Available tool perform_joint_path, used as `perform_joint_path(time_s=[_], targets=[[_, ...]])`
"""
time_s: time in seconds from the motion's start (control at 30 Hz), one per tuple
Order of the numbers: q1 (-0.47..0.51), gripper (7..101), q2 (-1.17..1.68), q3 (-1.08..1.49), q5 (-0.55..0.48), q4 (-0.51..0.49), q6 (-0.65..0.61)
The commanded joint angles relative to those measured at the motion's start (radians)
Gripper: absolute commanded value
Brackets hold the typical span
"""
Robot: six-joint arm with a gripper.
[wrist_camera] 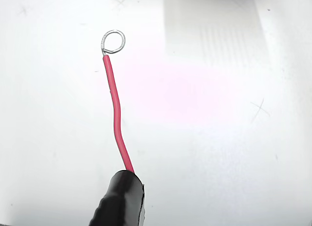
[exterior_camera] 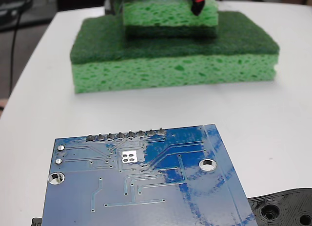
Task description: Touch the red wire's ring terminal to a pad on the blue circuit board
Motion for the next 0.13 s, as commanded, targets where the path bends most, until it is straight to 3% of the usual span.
perform_joint_path(time_s=[0.03, 0.13], targets=[[0.0, 100.3, 0.002, -0.005, -0.002, -0.003, 0.0], [0.0, 100.3, 0.002, -0.005, -0.002, -0.003, 0.0]])
